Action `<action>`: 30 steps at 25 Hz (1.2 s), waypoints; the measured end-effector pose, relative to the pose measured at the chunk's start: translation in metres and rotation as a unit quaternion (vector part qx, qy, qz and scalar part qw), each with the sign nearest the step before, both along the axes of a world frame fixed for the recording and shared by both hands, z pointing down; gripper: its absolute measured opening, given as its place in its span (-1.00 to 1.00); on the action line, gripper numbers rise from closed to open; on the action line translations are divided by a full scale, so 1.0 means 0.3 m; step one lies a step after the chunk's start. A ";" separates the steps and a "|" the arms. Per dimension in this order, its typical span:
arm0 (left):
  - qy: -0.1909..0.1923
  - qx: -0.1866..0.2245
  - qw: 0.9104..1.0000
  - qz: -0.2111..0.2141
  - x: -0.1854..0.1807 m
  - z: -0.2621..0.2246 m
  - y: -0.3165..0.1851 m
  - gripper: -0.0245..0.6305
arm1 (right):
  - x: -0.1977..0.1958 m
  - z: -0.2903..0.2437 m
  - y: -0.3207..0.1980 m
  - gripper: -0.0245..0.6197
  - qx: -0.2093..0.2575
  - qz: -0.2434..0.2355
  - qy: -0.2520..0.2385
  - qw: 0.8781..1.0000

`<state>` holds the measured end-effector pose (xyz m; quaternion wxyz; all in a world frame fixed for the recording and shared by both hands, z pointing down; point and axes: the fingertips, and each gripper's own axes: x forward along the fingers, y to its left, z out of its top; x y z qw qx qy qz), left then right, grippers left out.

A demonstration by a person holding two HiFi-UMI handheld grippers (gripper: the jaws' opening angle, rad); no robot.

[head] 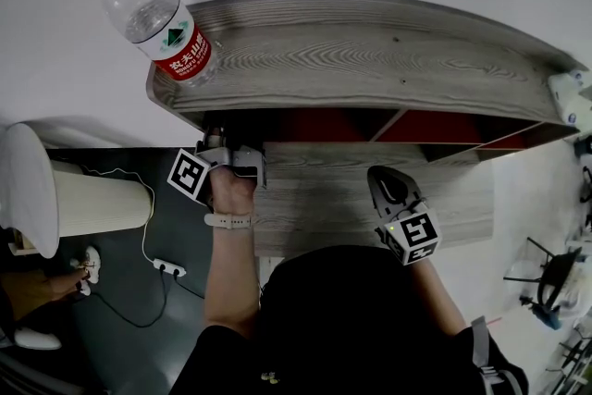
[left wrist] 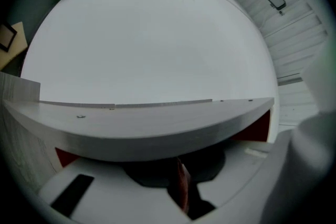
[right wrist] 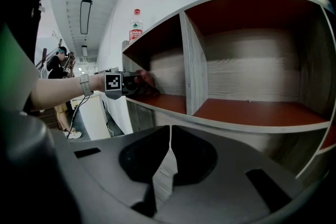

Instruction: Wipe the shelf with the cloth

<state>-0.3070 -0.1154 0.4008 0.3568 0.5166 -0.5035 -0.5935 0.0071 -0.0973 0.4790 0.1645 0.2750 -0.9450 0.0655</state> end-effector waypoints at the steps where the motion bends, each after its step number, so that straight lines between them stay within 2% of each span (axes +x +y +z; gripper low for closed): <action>1: 0.002 -0.004 1.000 0.002 0.002 0.010 0.006 -0.77 | -0.001 0.001 0.001 -0.91 0.000 -0.001 0.000 1.000; 10: 0.006 -0.046 0.999 0.008 0.024 0.104 0.083 -0.77 | -0.015 0.007 0.039 -0.91 -0.004 -0.012 0.002 1.000; 18: -0.015 -0.063 0.998 0.004 0.042 0.136 0.132 -0.77 | 0.008 0.017 0.066 -0.91 -0.007 -0.011 0.005 1.000; 20: -0.039 -0.069 0.997 0.001 0.054 0.132 0.137 -0.77 | 0.017 0.018 0.069 -0.91 -0.008 -0.009 0.006 1.000; 24: -0.121 -0.083 0.989 -0.005 0.086 0.095 0.131 -0.77 | 0.037 0.027 0.070 -0.90 -0.011 -0.004 0.007 1.000; 26: -0.174 -0.093 0.980 -0.009 0.101 0.072 0.123 -0.77 | 0.048 0.032 0.068 -0.90 -0.012 0.000 0.008 1.000; 27: -0.215 -0.105 0.971 -0.012 0.109 0.064 0.118 -0.77 | 0.054 0.033 0.065 -0.91 -0.013 0.003 0.009 1.000; 28: -0.261 -0.119 0.958 -0.014 0.118 0.057 0.113 -0.77 | 0.059 0.034 0.062 -0.91 -0.013 0.005 0.009 1.000; 30: -0.354 -0.144 0.924 -0.024 0.141 0.038 0.096 -0.77 | 0.067 0.034 0.055 -0.91 -0.013 0.009 0.009 1.000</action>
